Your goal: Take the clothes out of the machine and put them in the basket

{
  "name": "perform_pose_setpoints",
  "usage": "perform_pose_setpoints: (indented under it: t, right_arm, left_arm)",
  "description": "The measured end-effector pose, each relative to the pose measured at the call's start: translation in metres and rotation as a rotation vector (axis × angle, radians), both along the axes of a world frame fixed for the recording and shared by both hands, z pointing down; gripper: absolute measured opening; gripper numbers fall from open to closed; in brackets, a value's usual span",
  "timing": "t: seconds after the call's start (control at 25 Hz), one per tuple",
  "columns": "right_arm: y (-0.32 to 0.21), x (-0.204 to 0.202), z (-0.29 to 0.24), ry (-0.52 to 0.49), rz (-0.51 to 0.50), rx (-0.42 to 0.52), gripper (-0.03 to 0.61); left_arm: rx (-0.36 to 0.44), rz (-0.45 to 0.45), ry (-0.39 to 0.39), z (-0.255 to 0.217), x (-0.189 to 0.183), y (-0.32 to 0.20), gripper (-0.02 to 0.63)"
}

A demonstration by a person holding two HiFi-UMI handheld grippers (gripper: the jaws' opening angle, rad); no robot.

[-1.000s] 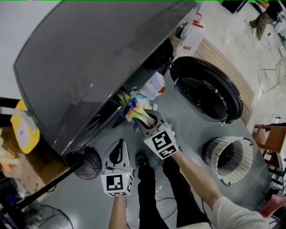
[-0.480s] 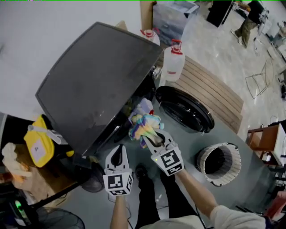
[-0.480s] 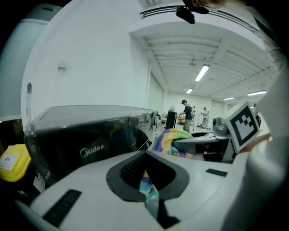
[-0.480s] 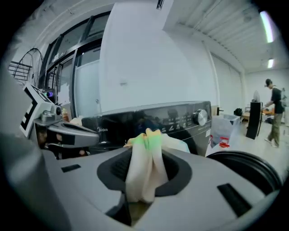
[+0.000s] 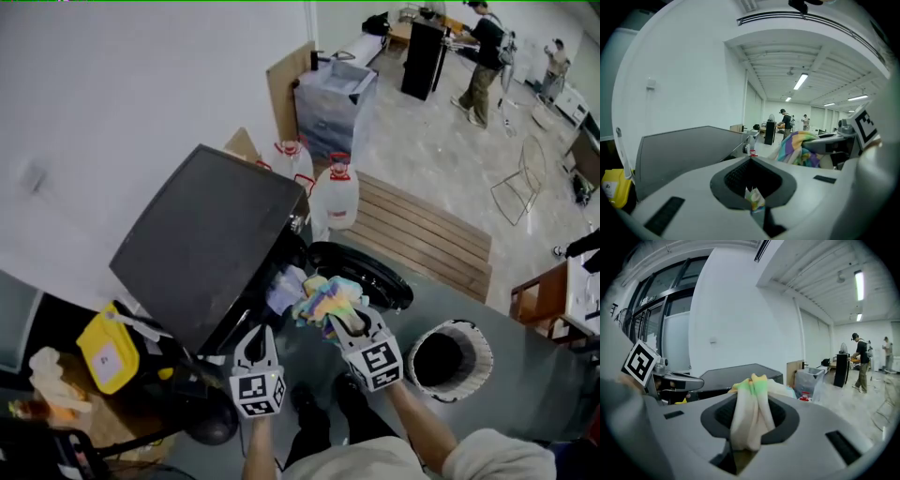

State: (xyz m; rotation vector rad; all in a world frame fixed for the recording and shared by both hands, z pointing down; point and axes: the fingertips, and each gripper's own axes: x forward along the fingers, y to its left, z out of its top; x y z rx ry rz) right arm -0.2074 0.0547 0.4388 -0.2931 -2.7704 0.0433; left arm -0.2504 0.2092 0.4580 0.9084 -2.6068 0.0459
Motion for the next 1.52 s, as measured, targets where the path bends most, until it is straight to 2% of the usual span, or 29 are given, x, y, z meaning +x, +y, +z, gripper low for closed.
perform_pose_setpoints:
  t: [0.2, 0.44, 0.8, 0.96, 1.16, 1.4, 1.52]
  right_arm:
    - [-0.029, 0.023, -0.057, -0.049, 0.086, 0.026, 0.112]
    - [-0.071, 0.069, -0.095, -0.085, 0.228, 0.038, 0.112]
    - [-0.149, 0.191, -0.115, -0.091, 0.54, 0.087, 0.112]
    - [-0.189, 0.26, -0.114, -0.077, 0.712, 0.117, 0.112]
    - [-0.229, 0.355, -0.114, -0.047, 0.927, 0.168, 0.112]
    - [-0.242, 0.443, -0.117, -0.01, 1.141, 0.206, 0.112]
    - [-0.245, 0.475, -0.113, 0.009, 1.212, 0.207, 0.112]
  left_arm:
    - [0.012, 0.071, -0.034, -0.043, 0.006, -0.026, 0.018]
    - [0.023, 0.189, -0.05, -0.079, 0.022, -0.066, 0.018]
    - [0.059, 0.509, -0.092, -0.104, 0.077, -0.187, 0.018]
    - [0.09, 0.681, -0.082, -0.105, 0.126, -0.254, 0.018]
    - [0.121, 0.925, -0.069, -0.101, 0.212, -0.338, 0.018]
    - [0.127, 1.165, -0.043, -0.094, 0.302, -0.385, 0.018]
    - [0.117, 1.246, -0.036, -0.088, 0.334, -0.397, 0.018]
